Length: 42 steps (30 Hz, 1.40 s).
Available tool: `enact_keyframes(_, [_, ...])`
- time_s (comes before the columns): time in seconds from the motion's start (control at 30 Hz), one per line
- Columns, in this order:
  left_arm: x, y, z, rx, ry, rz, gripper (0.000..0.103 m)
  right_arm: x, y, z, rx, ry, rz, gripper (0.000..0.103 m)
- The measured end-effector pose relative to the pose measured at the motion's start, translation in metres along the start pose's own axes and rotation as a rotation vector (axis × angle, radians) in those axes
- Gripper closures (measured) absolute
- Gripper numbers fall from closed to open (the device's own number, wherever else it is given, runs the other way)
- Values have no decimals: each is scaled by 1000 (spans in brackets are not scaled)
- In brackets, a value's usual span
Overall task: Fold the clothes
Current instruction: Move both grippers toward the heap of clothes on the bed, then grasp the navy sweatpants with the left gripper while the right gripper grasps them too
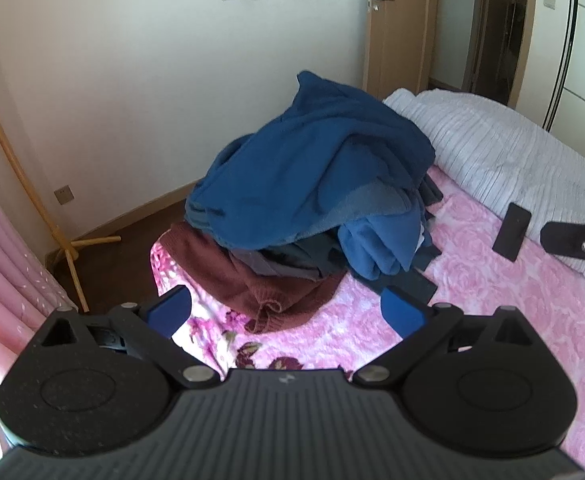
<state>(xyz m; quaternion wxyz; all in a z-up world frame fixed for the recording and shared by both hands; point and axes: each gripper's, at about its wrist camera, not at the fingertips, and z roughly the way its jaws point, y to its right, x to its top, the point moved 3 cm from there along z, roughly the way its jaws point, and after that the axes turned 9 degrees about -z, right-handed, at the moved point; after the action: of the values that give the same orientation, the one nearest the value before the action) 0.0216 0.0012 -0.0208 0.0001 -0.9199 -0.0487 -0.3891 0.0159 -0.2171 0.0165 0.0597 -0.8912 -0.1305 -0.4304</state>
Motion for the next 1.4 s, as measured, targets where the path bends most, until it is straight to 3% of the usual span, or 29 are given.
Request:
enact_keyframes(0.13, [4, -3, 0, -6, 16, 2, 3, 0, -1, 1, 2, 4, 3, 19])
enact_keyframes(0.23, [-15, -1, -10, 0, 54, 10, 3, -12, -5, 6, 0, 8, 0, 19])
enact_keyframes(0.73, [-15, -7, 2, -21, -23, -2, 3, -24, -18, 4, 7, 7, -16, 19])
enact_keyframes(1.13, [-19, -3, -3, -27, -24, 17, 3, -22, -13, 5, 13, -1, -22, 19])
enact_keyframes(1.4, [3, -12, 21, -28, 7, 162, 3, -14, 3, 11, 9, 29, -137, 19])
